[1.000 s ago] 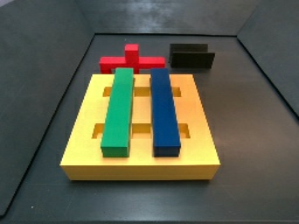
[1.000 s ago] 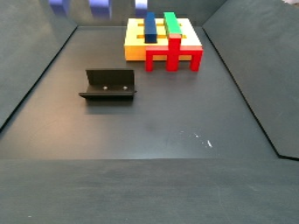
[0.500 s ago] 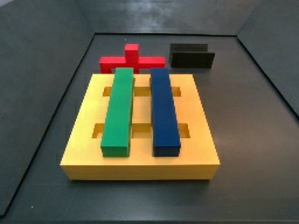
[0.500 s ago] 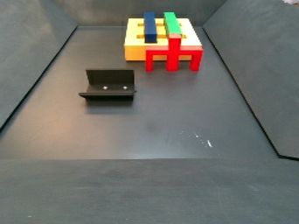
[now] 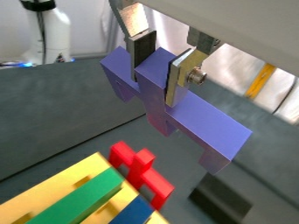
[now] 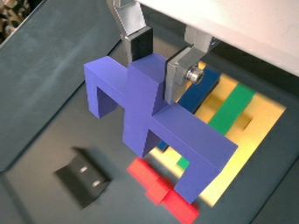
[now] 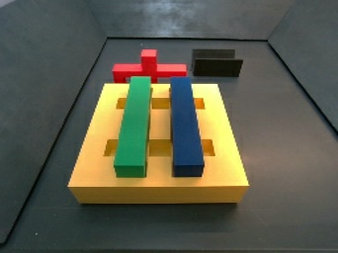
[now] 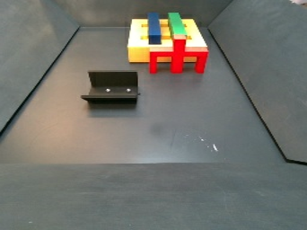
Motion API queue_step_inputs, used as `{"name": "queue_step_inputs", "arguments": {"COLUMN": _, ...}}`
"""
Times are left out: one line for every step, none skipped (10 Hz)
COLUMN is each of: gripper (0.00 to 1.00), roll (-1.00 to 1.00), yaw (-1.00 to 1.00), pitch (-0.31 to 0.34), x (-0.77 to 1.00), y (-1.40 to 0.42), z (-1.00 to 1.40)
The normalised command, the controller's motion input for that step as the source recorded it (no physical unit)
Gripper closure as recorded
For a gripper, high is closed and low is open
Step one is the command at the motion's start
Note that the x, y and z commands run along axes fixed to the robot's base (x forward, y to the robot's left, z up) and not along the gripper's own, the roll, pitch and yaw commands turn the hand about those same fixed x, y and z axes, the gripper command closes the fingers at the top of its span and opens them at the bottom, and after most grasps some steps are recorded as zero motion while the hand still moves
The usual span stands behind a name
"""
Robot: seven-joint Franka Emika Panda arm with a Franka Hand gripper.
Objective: Pick up the purple object. Move up. Place the purple object on the fixture. Regrasp the purple object. Move to above the board. Insert the purple object.
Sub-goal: Move to above the board, then insert the purple object.
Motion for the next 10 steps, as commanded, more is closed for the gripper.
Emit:
{"name": "queue_step_inputs", "arguments": {"gripper": 1.00, "roll": -1.00, "yaw": -0.03, "pitch": 0.067, "x": -0.09, "y": -0.04, "z": 0.02}}
{"name": "queue_step_inputs", "arguments": {"gripper": 1.00, "roll": -1.00, "yaw": -0.02, "pitch": 0.041, "x": -0.09, "y": 0.01, "z": 0.00}}
{"name": "queue_step_inputs", "arguments": {"gripper": 1.00, "roll": -0.93, "yaw": -0.02, "pitch": 0.020, "x": -0.07, "y": 0.03, "z": 0.00}}
{"name": "queue_step_inputs", "arguments": {"gripper": 1.00, "roll": -0.70, "yaw": -0.01, "pitch": -0.002, "x": -0.07, "y": 0.03, "z": 0.00}}
{"name": "queue_step_inputs", "arguments": {"gripper": 1.00, "roll": -0.42, "yaw": -0.01, "pitch": -0.023, "x": -0.05, "y": 0.02, "z": 0.00}}
{"name": "queue_step_inputs", "arguments": {"gripper": 1.00, "roll": -0.26, "yaw": 0.00, "pitch": -0.030, "x": -0.04, "y": 0.01, "z": 0.00}}
{"name": "queue_step_inputs", "arguments": {"gripper": 1.00, "roll": -0.21, "yaw": 0.02, "pitch": 0.000, "x": -0.01, "y": -0.25, "z": -0.16}}
{"name": "queue_step_inputs", "arguments": {"gripper": 1.00, "roll": -0.24, "yaw": 0.08, "pitch": 0.000, "x": -0.04, "y": -0.59, "z": -0.34}}
{"name": "queue_step_inputs", "arguments": {"gripper": 1.00, "roll": -0.19, "yaw": 0.07, "pitch": 0.117, "x": 0.00, "y": -0.83, "z": -0.38}}
{"name": "queue_step_inputs", "arguments": {"gripper": 1.00, "roll": -0.21, "yaw": 0.04, "pitch": 0.124, "x": 0.00, "y": -0.84, "z": -0.38}}
